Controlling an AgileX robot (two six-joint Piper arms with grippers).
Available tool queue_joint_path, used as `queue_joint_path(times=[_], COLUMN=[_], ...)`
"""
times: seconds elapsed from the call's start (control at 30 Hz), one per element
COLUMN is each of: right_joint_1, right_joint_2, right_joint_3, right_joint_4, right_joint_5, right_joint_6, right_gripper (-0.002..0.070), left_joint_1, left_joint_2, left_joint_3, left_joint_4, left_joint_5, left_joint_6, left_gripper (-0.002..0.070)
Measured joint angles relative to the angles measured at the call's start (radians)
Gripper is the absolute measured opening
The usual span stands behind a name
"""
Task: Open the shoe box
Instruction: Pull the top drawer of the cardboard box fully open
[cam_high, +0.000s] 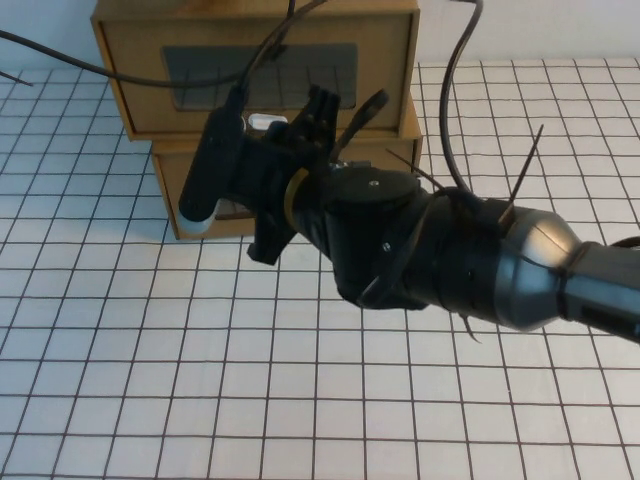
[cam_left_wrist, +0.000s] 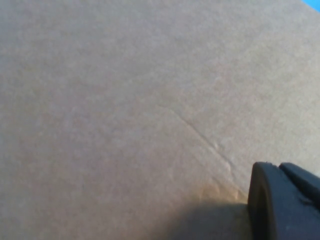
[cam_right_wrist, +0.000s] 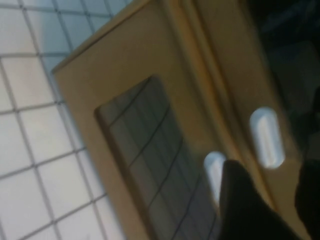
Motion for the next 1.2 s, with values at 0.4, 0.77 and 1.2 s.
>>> queue_joint_path(times=[0.4,0.77,1.2], right_joint_1=[-0.050,-0.050,-0.079], right_joint_2=[0.110,0.178,0.201], right_joint_3=[-0.127,-0.127,-0.175], right_joint_4=[-0.077,-0.209,-0.240], right_joint_5=[-0.016,-0.030,-0.032], right_joint_6=[0.007,0.007,0.007], right_gripper=[0.0279,0.0279,0.0246], left_joint_1=[0.000,0.000,0.000], left_joint_2=[0.000,0.000,0.000], left_joint_3=[-0.002,-0.002,-0.002], left_joint_4=[-0.002,-0.004,-0.005], left_joint_5=[0.018,0.018,0.031], left_joint_6=[0.000,0.000,0.000], left_gripper=[-0.0002,-0.0002,-0.0002])
